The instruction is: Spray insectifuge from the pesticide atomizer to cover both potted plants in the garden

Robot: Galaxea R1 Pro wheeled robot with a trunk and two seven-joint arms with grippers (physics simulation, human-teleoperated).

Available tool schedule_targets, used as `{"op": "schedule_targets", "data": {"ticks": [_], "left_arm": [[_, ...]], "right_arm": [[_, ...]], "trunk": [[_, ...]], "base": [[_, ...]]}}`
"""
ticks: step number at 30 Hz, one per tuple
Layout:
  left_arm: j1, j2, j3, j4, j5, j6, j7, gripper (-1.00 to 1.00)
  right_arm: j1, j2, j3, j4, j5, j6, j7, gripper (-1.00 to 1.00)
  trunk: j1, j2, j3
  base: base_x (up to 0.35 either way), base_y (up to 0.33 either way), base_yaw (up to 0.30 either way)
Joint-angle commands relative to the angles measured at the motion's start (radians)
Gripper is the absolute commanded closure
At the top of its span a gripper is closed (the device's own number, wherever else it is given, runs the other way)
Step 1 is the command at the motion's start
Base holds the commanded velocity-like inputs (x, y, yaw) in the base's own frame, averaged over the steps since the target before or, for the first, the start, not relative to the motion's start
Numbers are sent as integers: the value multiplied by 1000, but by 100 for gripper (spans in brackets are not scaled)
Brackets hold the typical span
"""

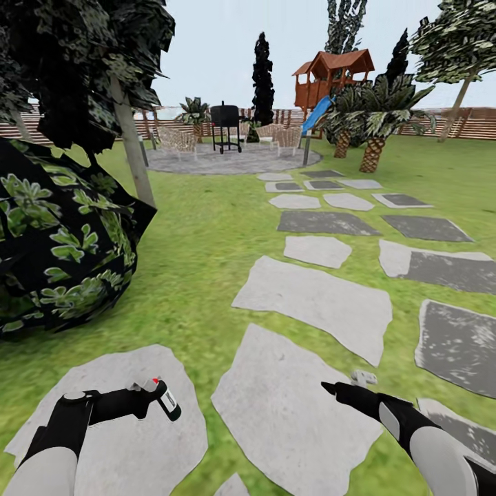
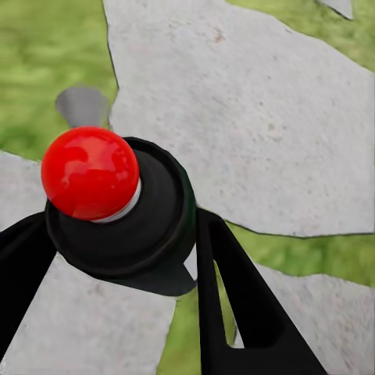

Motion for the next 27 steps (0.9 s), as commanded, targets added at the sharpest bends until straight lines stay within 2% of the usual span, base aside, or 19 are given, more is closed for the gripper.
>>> {"op": "schedule_targets", "data": {"ticks": [1,7,27], "left_arm": [[-1,0,5,-1,-4,9,-5,100],[-1,0,5,-1,-4,9,-5,100],[-1,-2,4,-1,-4,9,-5,100]], "right_arm": [[0,1,-9,1,7,7,5,-100],[0,6,-7,109,8,7,5,-100],[0,7,-6,122,9,7,5,-100]], "trunk": [[0,0,-1],[0,0,-1],[0,0,-1]], "base": [[327,0,0],[336,0,0],[339,0,0]]}}
